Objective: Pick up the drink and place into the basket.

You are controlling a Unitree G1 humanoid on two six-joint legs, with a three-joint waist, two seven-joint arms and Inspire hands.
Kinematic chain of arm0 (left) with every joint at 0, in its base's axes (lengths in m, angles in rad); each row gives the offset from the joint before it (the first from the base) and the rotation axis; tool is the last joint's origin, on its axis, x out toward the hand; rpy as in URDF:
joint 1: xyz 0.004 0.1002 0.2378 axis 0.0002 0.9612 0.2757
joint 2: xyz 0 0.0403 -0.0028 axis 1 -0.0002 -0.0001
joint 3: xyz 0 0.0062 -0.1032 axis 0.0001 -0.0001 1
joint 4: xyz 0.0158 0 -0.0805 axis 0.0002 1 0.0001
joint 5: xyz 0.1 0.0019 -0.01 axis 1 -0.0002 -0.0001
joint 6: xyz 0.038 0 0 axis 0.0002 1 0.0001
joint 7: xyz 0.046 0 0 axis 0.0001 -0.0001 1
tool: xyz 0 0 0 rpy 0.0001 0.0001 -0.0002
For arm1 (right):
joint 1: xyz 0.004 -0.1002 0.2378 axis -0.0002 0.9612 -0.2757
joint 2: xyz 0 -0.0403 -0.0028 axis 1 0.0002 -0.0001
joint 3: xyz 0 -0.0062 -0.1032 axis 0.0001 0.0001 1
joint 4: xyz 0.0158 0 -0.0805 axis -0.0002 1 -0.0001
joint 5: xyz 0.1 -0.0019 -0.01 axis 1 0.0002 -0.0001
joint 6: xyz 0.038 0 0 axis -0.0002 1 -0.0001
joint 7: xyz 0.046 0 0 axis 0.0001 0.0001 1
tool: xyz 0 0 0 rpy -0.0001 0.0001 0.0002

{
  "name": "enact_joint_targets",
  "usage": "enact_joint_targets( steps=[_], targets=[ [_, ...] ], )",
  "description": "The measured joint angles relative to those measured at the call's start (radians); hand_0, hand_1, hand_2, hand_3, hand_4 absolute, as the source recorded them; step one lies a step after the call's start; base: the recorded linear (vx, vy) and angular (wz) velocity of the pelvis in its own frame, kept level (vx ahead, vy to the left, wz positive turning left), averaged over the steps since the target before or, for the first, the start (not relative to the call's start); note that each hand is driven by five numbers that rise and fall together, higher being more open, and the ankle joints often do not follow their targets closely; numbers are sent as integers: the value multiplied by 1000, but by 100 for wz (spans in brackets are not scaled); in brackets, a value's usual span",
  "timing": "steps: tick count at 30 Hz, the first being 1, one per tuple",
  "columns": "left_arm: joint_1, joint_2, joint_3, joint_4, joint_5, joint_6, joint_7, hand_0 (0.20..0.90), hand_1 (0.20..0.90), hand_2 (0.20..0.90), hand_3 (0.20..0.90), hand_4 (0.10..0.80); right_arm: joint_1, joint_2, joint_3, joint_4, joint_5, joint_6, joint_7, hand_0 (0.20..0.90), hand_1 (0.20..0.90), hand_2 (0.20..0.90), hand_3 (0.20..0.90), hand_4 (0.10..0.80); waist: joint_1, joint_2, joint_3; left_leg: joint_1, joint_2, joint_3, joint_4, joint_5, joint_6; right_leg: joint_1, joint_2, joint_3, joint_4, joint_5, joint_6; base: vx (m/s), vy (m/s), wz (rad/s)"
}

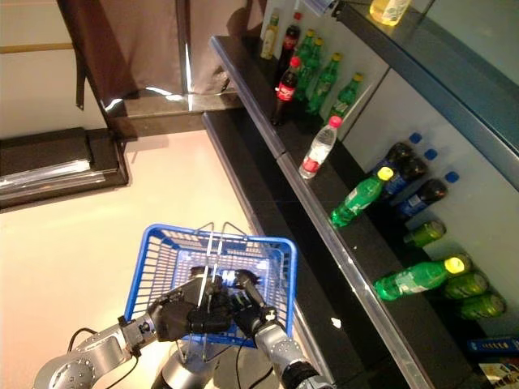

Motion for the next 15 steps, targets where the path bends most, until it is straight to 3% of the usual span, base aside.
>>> enact_joint_targets(
  steps=[10, 15],
  targets=[
    [118, -18, 103, 134, 41, -169, 20, 300, 300, 300, 200, 100, 267, -29, 78, -311, -138, 11, 44, 900, 900, 900, 900, 800, -79, -34, -26, -13, 33, 69, 3, -6, -1, -22, 7, 28, 2, -2, -4, -24, -15, -9],
    [213, -38, 141, 265, 35, -322, 105, 300, 300, 300, 200, 100, 465, -168, 134, -570, -217, 96, 207, 900, 900, 900, 900, 800, -147, -37, -65, -14, 54, 110, -10, -7, -2, -43, 11, 62, 0, 10, -4, -86, -34, -22]
  ],
)
